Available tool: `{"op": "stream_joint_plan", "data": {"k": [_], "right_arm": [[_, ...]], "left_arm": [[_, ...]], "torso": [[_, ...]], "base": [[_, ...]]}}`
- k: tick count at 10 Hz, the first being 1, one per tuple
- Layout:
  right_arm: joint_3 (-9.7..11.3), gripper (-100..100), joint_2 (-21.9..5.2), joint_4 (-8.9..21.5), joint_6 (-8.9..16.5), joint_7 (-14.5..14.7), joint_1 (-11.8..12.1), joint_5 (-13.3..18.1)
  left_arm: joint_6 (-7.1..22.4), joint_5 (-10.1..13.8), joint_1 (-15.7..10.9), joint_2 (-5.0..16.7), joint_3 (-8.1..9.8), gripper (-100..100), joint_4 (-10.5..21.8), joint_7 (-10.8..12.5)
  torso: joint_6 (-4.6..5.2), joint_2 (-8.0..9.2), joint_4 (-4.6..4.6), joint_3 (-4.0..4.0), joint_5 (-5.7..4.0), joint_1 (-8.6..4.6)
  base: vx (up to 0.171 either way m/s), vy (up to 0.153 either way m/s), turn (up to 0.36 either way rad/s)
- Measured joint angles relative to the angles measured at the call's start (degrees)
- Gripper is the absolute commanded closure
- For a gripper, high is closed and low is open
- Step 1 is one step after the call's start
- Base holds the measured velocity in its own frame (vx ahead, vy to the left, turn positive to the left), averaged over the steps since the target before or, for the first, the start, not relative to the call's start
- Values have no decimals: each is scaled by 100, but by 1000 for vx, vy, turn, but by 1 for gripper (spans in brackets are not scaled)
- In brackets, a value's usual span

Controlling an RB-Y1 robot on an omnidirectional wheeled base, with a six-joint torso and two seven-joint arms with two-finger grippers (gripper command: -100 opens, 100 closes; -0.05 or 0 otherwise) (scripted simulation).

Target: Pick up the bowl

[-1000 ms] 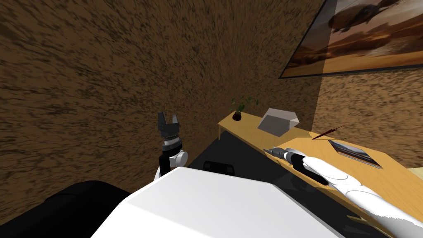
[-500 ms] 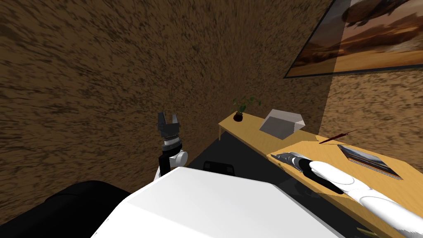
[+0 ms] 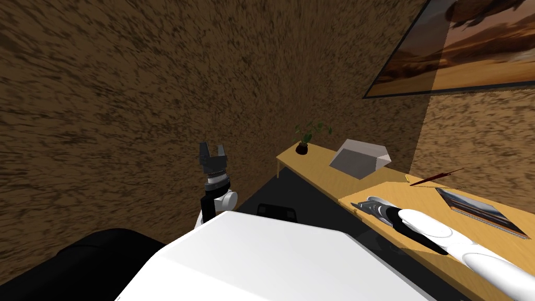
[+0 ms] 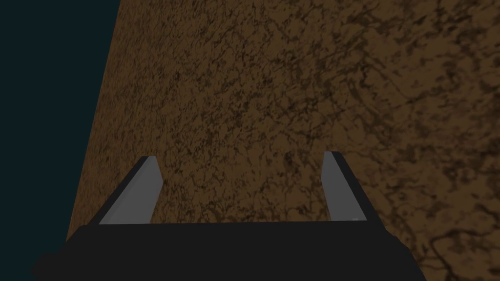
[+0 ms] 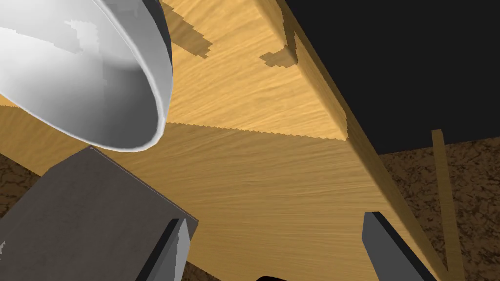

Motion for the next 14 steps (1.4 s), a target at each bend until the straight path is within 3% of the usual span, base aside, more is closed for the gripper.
{"op": "stream_joint_plan", "data": {"k": [1,2,5,7,9,10,11,12,14], "right_arm": [[53,-100,-2,181,2,-13,-31,74],[120,-100,68,592,-29,111,-186,155],[278,-100,-38,535,87,-137,11,374],[398,-100,16,1008,57,-32,-104,497],[548,-100,16,1066,100,-181,10,659],[558,0,16,1076,102,-193,21,667],[557,-100,16,1075,102,-192,19,666],[773,-100,-72,942,184,-271,166,610],[833,-100,-23,1129,224,2,144,255]], "left_arm": [[0,0,0,0,0,0,0,0],[0,0,0,0,0,0,0,0],[0,0,0,0,0,0,0,0],[0,0,0,0,0,0,0,0],[0,0,0,0,0,0,0,0],[0,0,0,0,0,0,0,0],[0,0,0,0,0,0,0,0],[0,0,-2,0,-1,0,0,0],[0,0,0,0,0,0,0,0]], "torso": [[0,1,0,1,0,0],[-2,-8,-1,-4,-1,-8],[0,3,1,2,0,2],[-1,-9,-2,-5,-3,-13],[1,-5,-1,-3,-2,-9],[-1,0,0,0,0,1],[0,4,1,3,2,11],[-7,19,4,11,2,9],[2,20,5,12,2,10]], "base": [[48,-58,80],[39,-57,41],[23,-40,24],[42,-64,32],[28,-44,16],[3,-6,0],[-44,-18,312],[-54,-24,203],[-16,-6,-20]]}}
